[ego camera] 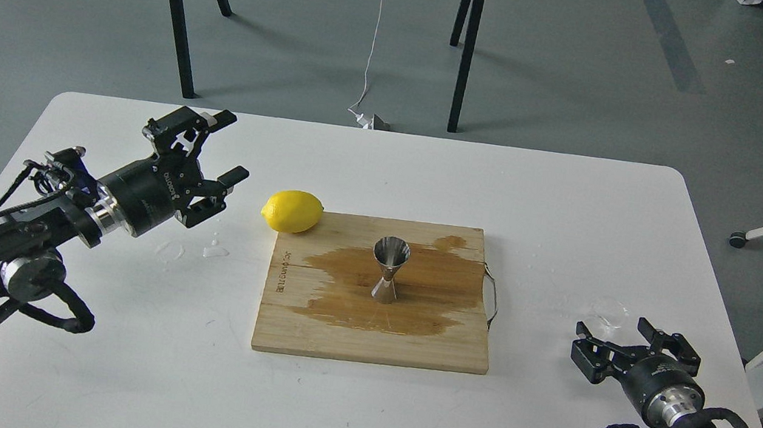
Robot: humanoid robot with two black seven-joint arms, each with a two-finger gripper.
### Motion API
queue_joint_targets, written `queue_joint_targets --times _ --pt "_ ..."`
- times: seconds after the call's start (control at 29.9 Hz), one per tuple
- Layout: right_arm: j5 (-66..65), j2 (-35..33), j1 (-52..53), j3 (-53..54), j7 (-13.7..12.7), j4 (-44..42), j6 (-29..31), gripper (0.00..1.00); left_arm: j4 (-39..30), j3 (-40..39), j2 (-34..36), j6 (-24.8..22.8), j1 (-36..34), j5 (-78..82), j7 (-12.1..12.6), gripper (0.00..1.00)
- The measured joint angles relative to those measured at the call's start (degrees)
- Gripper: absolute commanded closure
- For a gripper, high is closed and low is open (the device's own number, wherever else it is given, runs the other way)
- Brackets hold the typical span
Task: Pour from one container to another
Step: 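Move the right gripper to the small clear measuring cup and grasp it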
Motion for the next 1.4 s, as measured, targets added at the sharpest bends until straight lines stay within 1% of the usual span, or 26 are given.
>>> queue_joint_targets --times 0.1,0.57,0.67,1.1,1.3,1.4 --pt "0.0 0.0 0.4 0.0 0.0 -0.7 0.0 0.09 0.3 0.0 0.0 0.0 0.0 0.0 0.0 0.07" --pt "-0.3 1.4 3.2 -0.1 0.1 -4.4 0.2 0.1 0.3 0.0 0.0 0.0 0.0 -0.1 0.0 0.07" --pt "-0.5 1.7 3.4 -0.2 0.1 -5.1 0.3 0.17 0.3 0.0 0.0 0.0 0.0 -0.1 0.0 0.07" --pt "-0.7 2.3 3.8 -0.3 0.1 -5.7 0.9 0.28 0.7 -0.1 0.0 0.0 0.4 0.0 0.0 0.07" --pt "-0.7 2.3 3.9 -1.4 0.2 -5.7 1.1 0.31 0.8 -0.1 0.0 0.0 0.4 0.0 0.0 0.07" --pt "-0.7 2.3 3.9 -1.5 0.2 -5.7 1.2 0.34 0.8 -0.1 0.0 0.0 0.4 0.0 0.0 0.07"
